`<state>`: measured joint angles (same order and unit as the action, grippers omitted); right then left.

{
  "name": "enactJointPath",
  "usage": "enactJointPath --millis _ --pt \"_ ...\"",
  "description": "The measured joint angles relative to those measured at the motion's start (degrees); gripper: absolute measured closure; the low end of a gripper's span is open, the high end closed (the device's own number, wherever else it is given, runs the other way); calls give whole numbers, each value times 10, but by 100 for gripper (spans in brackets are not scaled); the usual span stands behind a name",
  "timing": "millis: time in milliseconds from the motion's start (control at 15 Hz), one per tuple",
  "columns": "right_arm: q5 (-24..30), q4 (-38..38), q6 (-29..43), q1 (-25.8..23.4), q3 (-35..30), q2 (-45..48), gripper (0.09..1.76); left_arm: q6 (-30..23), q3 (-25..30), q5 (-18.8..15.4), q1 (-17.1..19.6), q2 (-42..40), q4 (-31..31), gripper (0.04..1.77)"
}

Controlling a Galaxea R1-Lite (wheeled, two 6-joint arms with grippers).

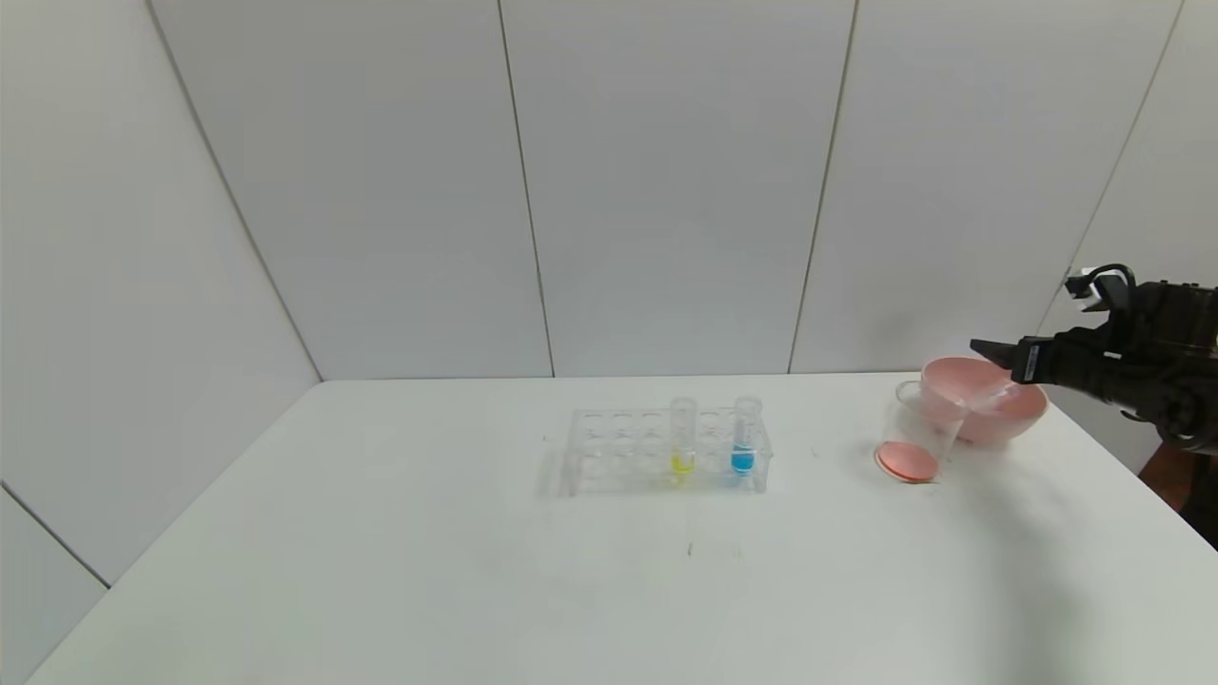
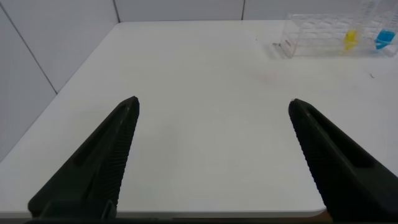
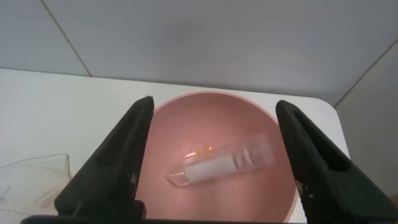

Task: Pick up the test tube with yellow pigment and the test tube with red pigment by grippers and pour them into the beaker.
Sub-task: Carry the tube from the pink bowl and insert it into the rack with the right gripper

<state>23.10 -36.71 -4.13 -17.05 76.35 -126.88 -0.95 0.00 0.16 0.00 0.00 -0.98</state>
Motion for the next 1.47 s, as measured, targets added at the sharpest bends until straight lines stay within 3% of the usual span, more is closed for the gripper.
enactJointPath --millis 333,667,733,1067,1467 --pt "-2 1 3 21 -47 67 30 0 0 0 0 0 0 9" --pt "-13 4 5 94 -166 195 22 0 0 0 0 0 0 9" --pt "-30 6 5 115 -190 219 21 0 0 0 0 0 0 9" --pt "-232 6 42 255 -282 305 18 0 0 0 0 0 0 9" --pt "-336 -7 77 402 -337 319 16 0 0 0 0 0 0 9"
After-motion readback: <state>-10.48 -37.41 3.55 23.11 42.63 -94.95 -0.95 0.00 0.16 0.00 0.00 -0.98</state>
